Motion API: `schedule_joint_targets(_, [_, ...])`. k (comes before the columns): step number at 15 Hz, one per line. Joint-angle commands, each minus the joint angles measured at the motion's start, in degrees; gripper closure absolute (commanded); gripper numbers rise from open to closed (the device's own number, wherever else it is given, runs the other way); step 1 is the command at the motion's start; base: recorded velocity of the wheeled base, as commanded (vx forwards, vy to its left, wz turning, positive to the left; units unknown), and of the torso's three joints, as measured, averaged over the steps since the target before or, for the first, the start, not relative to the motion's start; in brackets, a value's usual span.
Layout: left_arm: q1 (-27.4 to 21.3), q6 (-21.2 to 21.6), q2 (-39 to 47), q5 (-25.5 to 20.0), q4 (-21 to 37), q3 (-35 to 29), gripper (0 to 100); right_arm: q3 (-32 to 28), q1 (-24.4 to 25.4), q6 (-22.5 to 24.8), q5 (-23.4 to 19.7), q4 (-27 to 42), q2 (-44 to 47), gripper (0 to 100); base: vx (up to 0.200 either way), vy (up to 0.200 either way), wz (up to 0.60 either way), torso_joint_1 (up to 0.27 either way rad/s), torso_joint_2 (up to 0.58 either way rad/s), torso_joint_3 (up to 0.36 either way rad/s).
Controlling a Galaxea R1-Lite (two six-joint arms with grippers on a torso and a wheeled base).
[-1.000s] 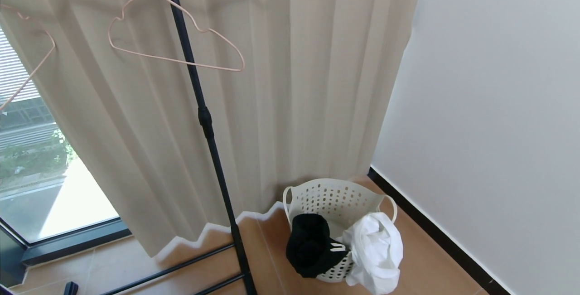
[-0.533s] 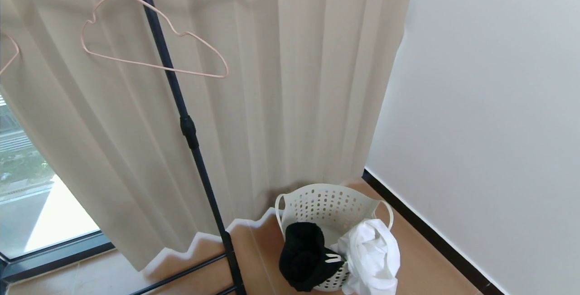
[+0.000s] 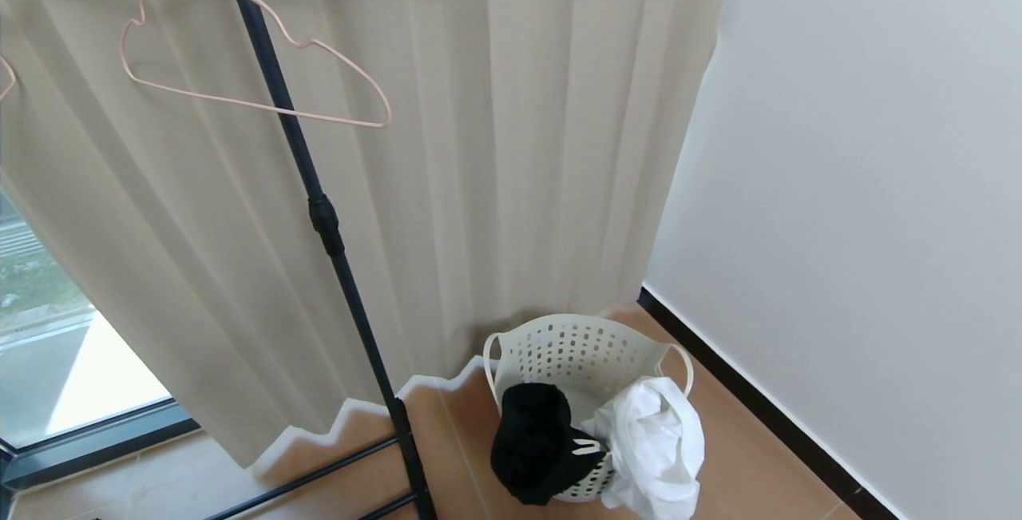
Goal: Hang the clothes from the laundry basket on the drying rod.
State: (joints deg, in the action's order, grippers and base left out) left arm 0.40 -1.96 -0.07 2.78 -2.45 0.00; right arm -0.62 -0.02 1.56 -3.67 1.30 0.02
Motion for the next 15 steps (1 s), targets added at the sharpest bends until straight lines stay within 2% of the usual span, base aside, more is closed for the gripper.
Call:
schedule_joint_targets(1, [0.0,-0.1,0.1,0.0,0.0,0.0,0,0.0,0.0,0.1,0.0,0.0,0.0,0,0.000,0.000,0.00,-0.002,0.00,-0.183])
schedule_joint_targets(15, [0.0,0.0,0.1,0.0,0.0,0.0,0,0.0,0.0,-0.3,0.2,0.0,0.1,0,0.000,0.000,0.00,0.004,0.00,-0.198])
